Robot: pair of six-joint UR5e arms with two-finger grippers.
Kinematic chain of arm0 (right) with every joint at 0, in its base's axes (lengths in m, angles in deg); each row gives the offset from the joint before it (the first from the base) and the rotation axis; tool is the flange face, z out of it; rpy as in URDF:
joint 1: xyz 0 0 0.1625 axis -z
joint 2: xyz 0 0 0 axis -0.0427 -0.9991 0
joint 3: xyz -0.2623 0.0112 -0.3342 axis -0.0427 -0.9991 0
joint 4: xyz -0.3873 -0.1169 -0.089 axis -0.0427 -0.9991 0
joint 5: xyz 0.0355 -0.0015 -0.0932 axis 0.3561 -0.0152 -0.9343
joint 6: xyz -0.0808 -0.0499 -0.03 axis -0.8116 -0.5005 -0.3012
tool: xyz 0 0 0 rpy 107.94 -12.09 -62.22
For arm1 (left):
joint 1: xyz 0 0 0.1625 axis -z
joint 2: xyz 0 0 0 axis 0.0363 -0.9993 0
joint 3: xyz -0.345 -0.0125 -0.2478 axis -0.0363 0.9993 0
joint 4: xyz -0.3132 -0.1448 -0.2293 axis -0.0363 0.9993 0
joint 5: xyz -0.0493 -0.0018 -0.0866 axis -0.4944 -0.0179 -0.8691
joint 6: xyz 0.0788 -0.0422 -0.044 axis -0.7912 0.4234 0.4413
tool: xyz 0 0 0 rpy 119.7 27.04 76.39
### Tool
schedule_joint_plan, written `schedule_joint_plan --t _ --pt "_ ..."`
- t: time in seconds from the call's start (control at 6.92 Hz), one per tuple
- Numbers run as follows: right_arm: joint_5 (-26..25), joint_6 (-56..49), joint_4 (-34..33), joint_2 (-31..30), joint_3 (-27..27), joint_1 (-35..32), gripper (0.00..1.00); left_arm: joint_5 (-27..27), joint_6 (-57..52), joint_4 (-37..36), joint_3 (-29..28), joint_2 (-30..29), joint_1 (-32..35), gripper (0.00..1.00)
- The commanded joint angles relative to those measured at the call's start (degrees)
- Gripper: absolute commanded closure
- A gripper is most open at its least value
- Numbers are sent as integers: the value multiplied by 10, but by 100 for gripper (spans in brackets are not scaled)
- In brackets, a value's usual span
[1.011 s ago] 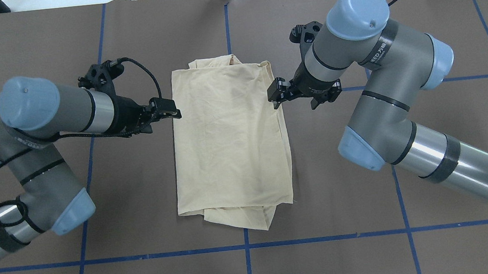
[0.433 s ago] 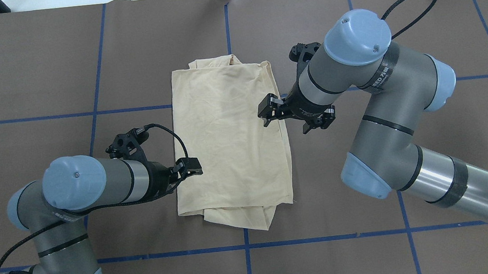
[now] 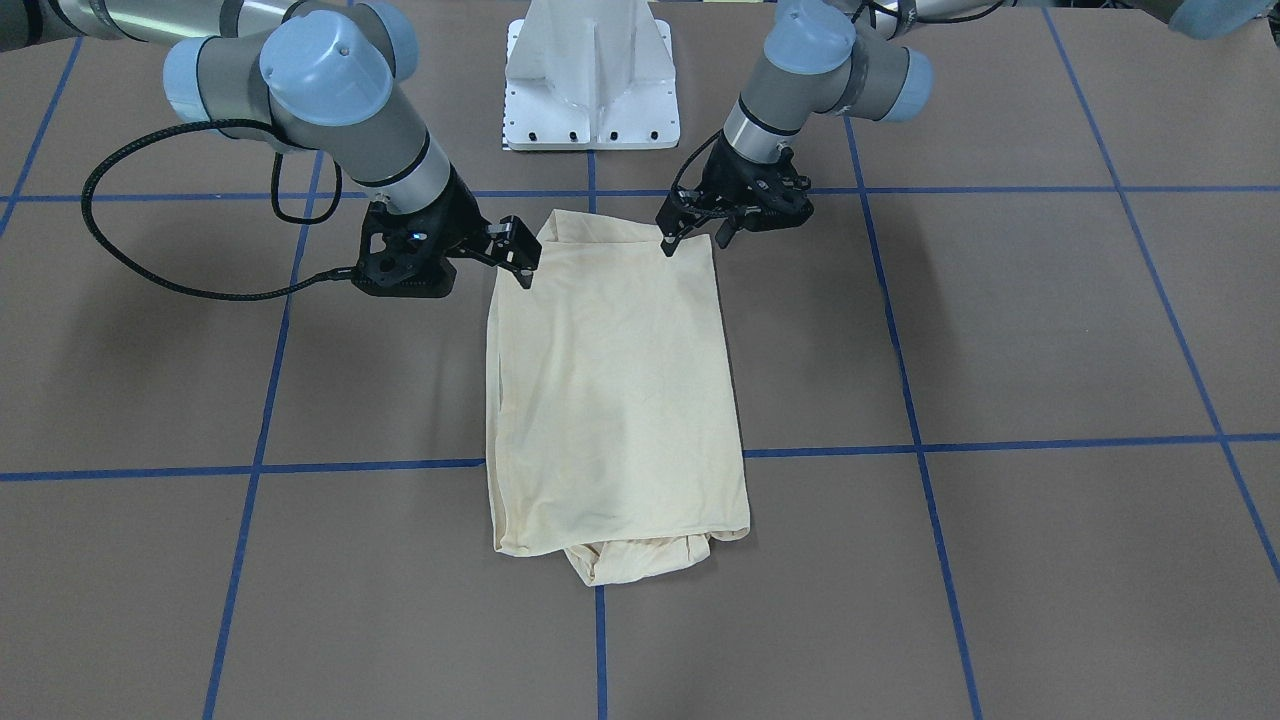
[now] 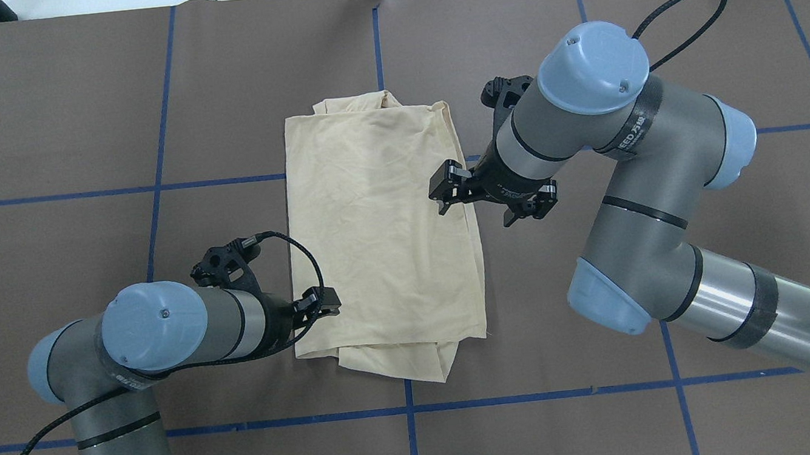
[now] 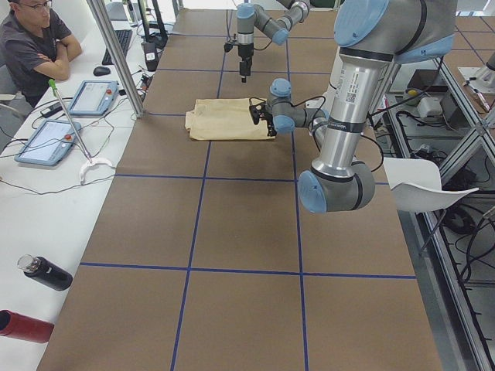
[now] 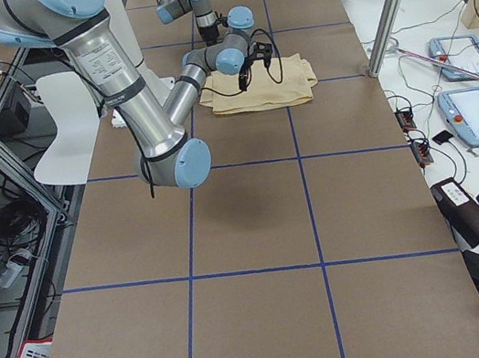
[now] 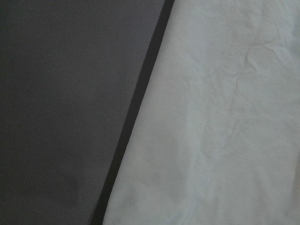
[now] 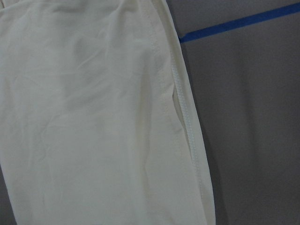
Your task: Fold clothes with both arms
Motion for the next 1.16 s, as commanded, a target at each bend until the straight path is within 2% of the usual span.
schedule_joint_plan --t 0.0,1.01 --pt "0 -2 0 0 -1 0 0 0 0 -2 -6 -1 -13 9" --pt "0 -4 0 1 -1 -1 0 0 -1 -2 -26 -2 -24 10"
